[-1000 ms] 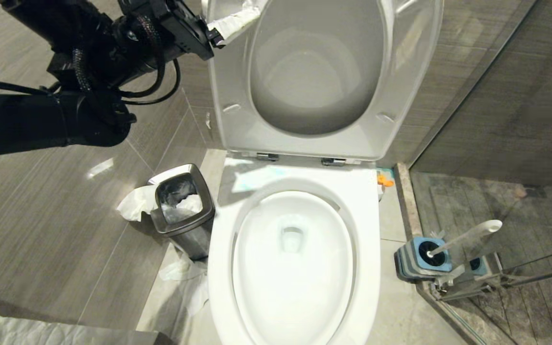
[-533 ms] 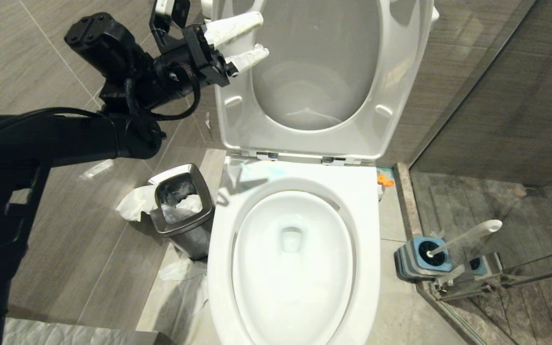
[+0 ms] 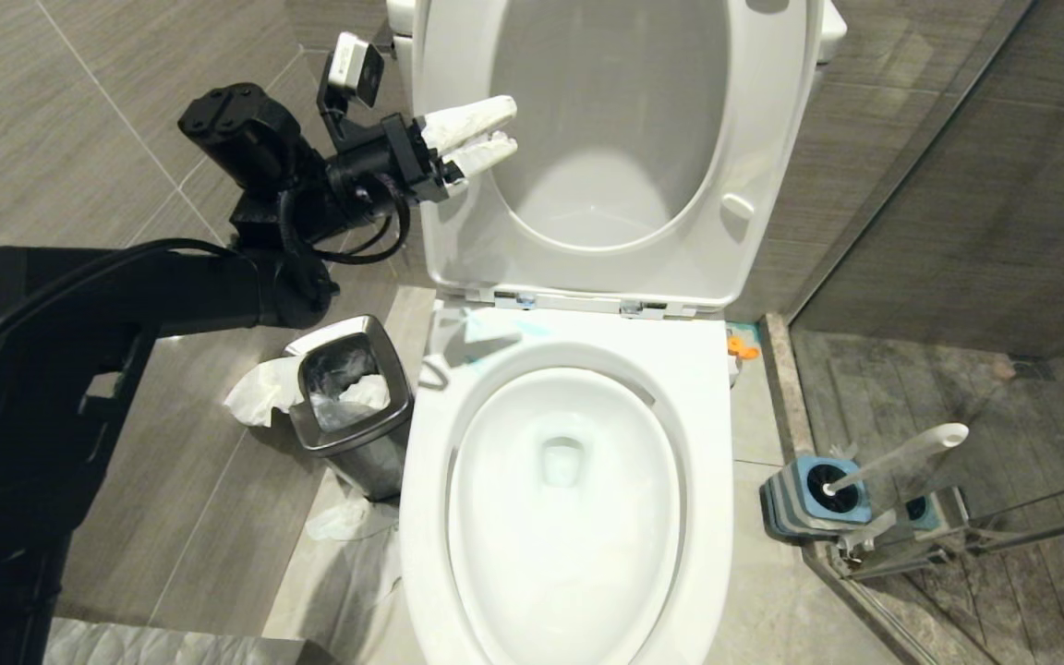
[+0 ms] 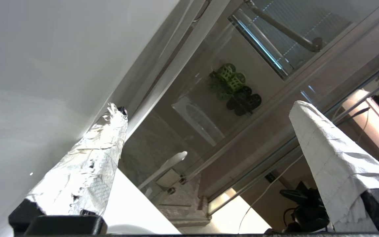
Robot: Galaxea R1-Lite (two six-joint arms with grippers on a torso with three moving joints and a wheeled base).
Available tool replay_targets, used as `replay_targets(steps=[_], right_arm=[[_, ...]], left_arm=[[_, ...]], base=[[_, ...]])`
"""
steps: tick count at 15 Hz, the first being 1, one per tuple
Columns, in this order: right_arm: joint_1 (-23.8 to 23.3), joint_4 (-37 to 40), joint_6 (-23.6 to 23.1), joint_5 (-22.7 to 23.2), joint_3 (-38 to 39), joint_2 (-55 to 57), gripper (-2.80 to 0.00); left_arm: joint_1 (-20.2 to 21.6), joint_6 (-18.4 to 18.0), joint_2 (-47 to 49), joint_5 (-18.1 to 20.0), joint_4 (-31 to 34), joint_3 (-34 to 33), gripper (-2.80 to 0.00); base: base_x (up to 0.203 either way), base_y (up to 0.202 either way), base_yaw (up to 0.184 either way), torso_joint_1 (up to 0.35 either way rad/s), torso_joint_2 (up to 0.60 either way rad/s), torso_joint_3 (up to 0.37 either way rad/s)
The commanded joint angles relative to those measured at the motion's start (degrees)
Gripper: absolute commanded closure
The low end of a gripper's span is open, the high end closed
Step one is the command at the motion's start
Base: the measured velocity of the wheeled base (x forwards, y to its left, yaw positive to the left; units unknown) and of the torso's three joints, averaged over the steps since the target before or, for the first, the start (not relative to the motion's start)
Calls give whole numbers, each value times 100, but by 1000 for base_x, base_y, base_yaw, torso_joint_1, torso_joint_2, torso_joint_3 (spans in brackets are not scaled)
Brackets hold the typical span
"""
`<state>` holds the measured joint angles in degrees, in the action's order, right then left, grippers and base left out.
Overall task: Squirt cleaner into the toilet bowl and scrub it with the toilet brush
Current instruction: Use the left hand to lift the toilet lid slightly
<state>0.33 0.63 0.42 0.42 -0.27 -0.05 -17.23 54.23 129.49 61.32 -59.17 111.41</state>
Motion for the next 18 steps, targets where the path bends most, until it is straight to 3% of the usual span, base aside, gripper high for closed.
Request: replay_targets(steps=[1,3,6,8,10,12,16,18], right_arm=[[2,-2,2,2,0,5,0],[2,-2,2,2,0,5,0],[2,0,2,2,0,5,0],[2,-1,2,2,0,5,0],[2,0,2,2,0,5,0],[2,0,2,2,0,5,0],[2,5,2,2,0,5,0],[2,-2,2,2,0,5,0]], left_arm=[[54,-129,193,22,-54,4,-280],[92,-354,311,20,-46,4,-280],[105,-387,379,-86,-68,4,-280],[95,-313,237,-189,-58,-4,-280],[79,2,-164,-305,-26,-21,-280],[75,831,-697,-445,-25,-63,-280],[132,3540,-1944,-794,98,-170,-280],[212,4279,-2432,-838,306,-186,-280]], base=[[0,0,0,0,0,0],[0,0,0,0,0,0],[0,0,0,0,0,0],[0,0,0,0,0,0],[0,0,0,0,0,0],[0,0,0,0,0,0],[0,0,0,0,0,0],[0,0,0,0,0,0]])
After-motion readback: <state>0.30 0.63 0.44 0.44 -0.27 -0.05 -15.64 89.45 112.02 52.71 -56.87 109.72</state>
